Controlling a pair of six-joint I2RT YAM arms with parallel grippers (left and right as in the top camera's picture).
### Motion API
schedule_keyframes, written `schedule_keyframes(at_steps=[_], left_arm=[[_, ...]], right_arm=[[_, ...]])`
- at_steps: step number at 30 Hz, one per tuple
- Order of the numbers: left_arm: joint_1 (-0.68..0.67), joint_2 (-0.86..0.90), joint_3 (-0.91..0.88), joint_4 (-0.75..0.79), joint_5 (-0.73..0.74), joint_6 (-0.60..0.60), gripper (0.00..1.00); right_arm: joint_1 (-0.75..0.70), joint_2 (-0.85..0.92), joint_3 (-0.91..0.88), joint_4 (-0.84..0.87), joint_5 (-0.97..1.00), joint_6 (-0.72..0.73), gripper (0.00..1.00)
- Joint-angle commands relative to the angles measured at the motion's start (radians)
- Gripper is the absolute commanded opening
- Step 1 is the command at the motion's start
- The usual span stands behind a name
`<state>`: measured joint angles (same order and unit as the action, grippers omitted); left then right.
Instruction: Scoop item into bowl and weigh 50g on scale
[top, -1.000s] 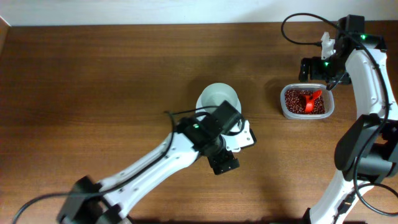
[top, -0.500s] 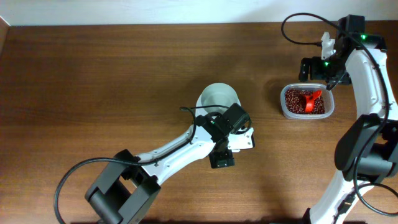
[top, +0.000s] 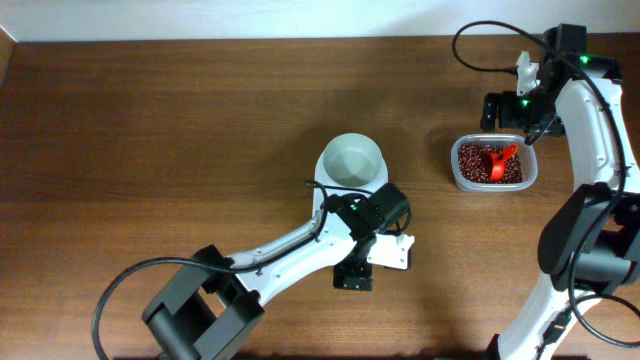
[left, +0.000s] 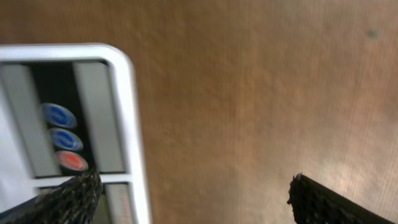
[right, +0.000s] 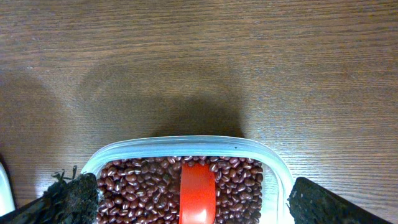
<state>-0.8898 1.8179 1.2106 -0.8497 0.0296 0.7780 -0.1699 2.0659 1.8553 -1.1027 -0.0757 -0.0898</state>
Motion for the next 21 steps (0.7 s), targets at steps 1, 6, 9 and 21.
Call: schedule_keyframes(at_steps=[1, 6, 9, 21], left_arm=[[0.014, 0.017, 0.094, -0.096, 0.126, 0.021, 1.00], [0.053, 0.049, 0.138, -0.133, 0.203, 0.019, 0.99], [0.055, 0.119, 0.138, -0.132, 0.202, 0.016, 1.00], [0.082, 0.174, 0.138, -0.132, 0.112, -0.006, 0.99]], right_arm=[[0.006, 0.004, 0.018, 0.000, 0.002, -0.003, 0.99], [0.006, 0.004, 0.018, 0.000, 0.002, -0.003, 0.99], [0.006, 0.004, 0.018, 0.000, 0.002, -0.003, 0.99], [0.006, 0.004, 0.018, 0.000, 0.002, -0.003, 0.99]])
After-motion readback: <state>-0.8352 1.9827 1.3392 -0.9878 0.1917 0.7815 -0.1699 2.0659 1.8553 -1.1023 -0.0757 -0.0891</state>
